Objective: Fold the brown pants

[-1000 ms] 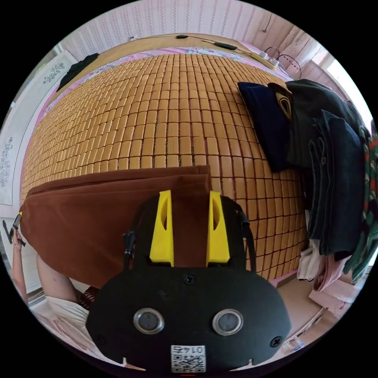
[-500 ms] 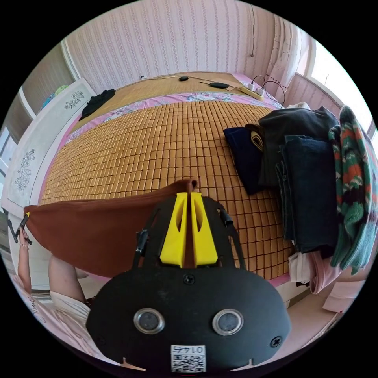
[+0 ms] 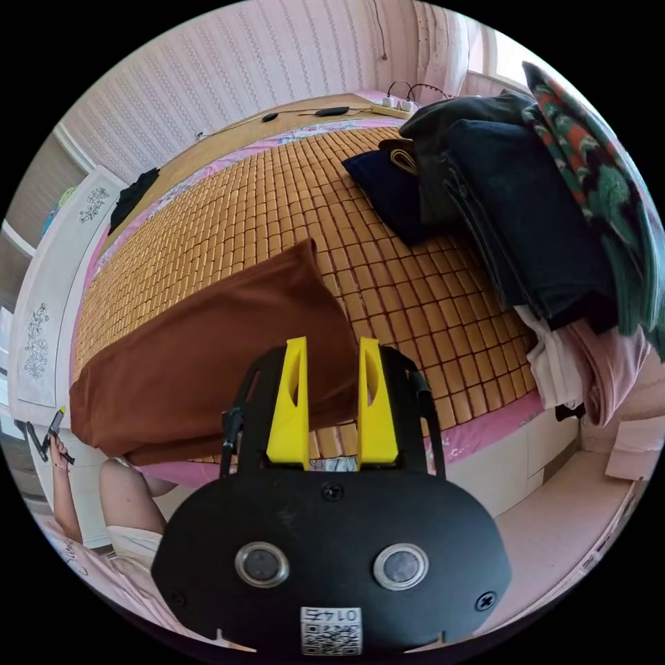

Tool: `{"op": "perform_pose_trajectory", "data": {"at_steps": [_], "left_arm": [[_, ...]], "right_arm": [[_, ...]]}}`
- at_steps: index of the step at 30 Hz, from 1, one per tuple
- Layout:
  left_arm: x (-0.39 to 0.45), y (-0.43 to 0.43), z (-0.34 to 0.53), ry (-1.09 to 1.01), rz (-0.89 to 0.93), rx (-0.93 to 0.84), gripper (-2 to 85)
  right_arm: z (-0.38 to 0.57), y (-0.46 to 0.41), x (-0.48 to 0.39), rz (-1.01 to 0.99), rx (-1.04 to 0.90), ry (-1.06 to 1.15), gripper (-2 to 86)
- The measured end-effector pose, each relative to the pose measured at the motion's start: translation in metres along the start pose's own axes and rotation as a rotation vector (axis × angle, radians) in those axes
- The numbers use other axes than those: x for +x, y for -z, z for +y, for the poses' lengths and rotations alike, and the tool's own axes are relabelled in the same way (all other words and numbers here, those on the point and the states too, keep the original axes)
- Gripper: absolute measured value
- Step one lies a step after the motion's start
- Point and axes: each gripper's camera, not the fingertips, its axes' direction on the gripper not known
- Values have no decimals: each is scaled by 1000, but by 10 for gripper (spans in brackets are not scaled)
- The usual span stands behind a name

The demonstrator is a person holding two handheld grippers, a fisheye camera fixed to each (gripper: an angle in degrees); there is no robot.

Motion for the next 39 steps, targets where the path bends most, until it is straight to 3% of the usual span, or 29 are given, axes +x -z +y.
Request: {"op": "perform_pose_trajectory", "data": {"at_steps": [5,8,10,12,16,22,27,29,32,36,39], "left_arm": [[158,-49,26,-358,385,-192,99],[228,-90,39,-484,351,-270,104],[251,-112,41,-543,219,-351,84],[261,-114,36,-583,111,-334,46],[265,-117,28,-617,148,-371,-2],[258,-53,16,-661,176,-251,-9],[257,-108,31,-608,253,-400,-8],[259,-145,43,-554,241,-508,-6],[269,-142,38,-591,227,-492,-3],[278,-135,43,-627,228,-481,0],[278,-119,43,-600,264,-432,0]], "right_arm": [[12,-28,7,-61,-5,-77,108],[8,-41,7,-17,-23,-94,84],[7,-46,9,-5,-31,-101,76],[7,-52,8,-22,-41,-97,76],[6,-65,-9,13,-80,-5,39],[30,-24,-21,-141,62,23,16],[44,-100,-27,-93,-141,5,14],[48,-100,-30,-116,-92,-22,15],[52,-93,-38,-153,-40,-29,18],[50,-122,-65,-29,-152,33,34],[46,-121,-95,143,-117,48,22]]}}
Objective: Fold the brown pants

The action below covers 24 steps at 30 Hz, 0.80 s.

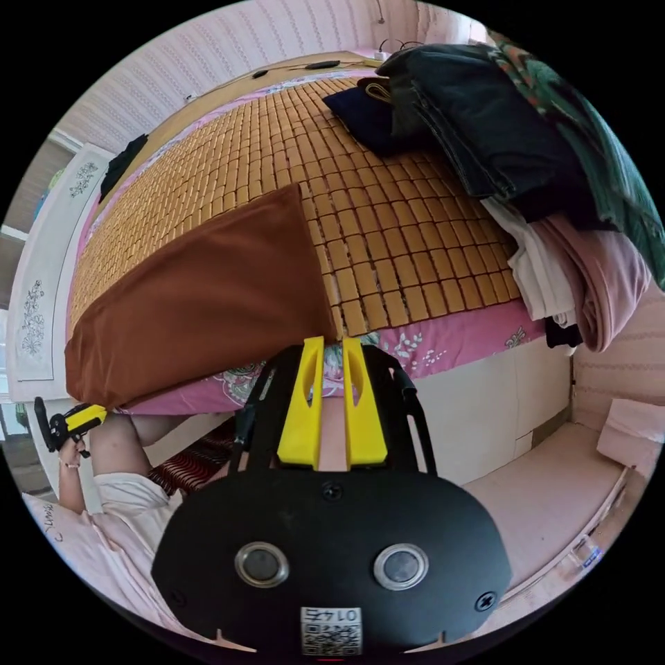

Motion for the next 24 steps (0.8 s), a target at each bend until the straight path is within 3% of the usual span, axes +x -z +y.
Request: {"op": "perform_pose_trajectory", "data": {"at_steps": [2,5,8,11,13,14,20,24], "left_arm": [[2,10,3,37,19,85,-4],[8,-4,-6,77,-2,147,-8],[20,-36,-25,117,27,119,-10],[43,-64,-36,88,-57,74,-10],[59,-72,-35,19,-135,85,-10],[67,-75,-34,-11,-171,89,-10],[79,-88,-26,-40,-173,135,-10],[82,-94,-19,-23,-132,171,-10]], "right_arm": [[-6,12,-42,92,87,105,10],[-26,15,-154,-60,156,438,2],[-33,-7,-301,-202,101,783,-1],[-20,-30,-431,-114,107,1070,-3],[-21,-48,-482,-109,65,1136,-3],[-23,-73,-510,-115,-75,1192,-4],[-24,-82,-566,10,-214,1340,-5],[-18,-93,-590,141,-112,1308,-5]]}}
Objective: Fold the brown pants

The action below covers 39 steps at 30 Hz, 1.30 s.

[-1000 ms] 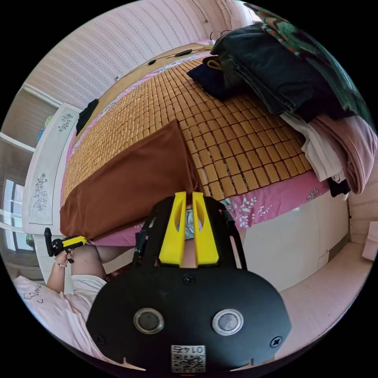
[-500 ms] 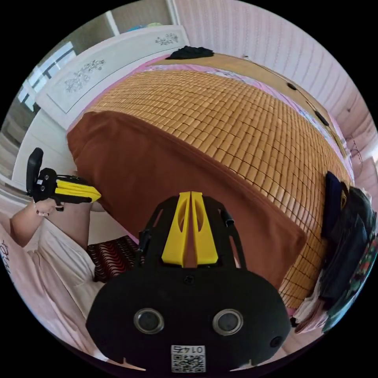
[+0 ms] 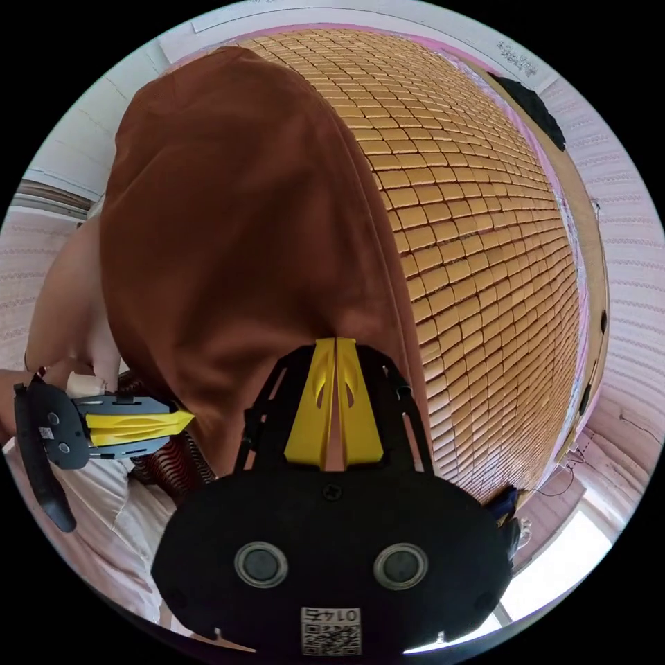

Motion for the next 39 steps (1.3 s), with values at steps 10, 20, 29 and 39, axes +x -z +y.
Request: {"op": "perform_pose_trajectory", "data": {"at_steps": [10,20,29,39], "left_arm": [[43,-15,9,-44,-110,10,-10],[119,9,37,-293,-308,233,-9],[180,43,22,-274,-95,347,49],[227,40,-29,-281,-35,321,76]], "right_arm": [[-30,-11,-52,267,-226,107,-5],[175,21,-46,183,148,-307,-9],[506,-1,23,-107,317,-983,41],[675,-40,81,-220,433,-1281,138]]}}
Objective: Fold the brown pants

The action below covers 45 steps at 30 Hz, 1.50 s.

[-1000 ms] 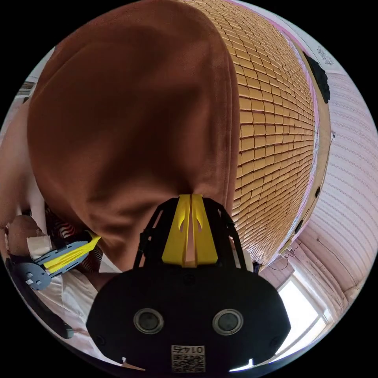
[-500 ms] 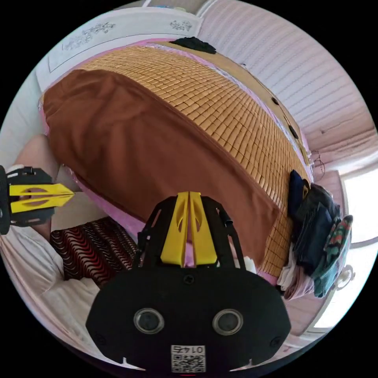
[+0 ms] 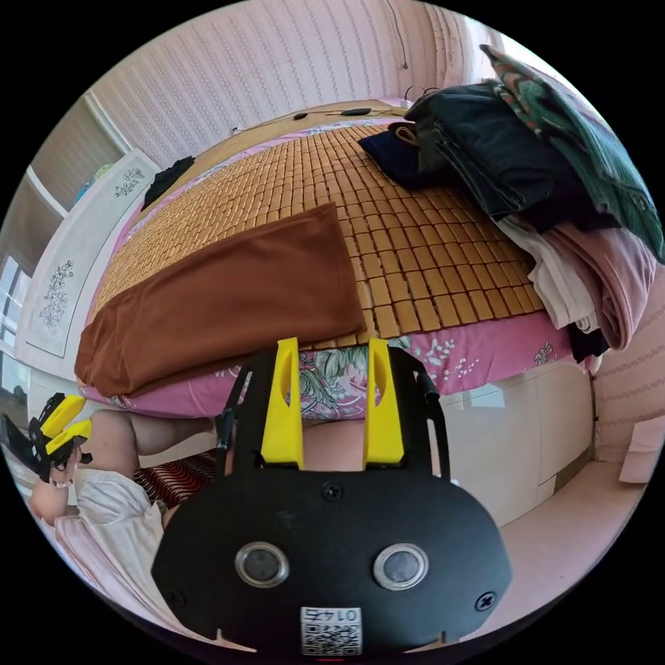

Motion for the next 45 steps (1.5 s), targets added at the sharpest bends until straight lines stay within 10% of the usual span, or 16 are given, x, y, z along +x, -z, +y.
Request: {"op": "perform_pose_trajectory", "data": {"at_steps": [25,45], "left_arm": [[85,-225,-210,-280,56,-371,92],[84,-99,-119,-208,236,-153,4]], "right_arm": [[-18,76,278,-862,163,-232,33],[-14,96,340,-1211,14,-257,99]]}}
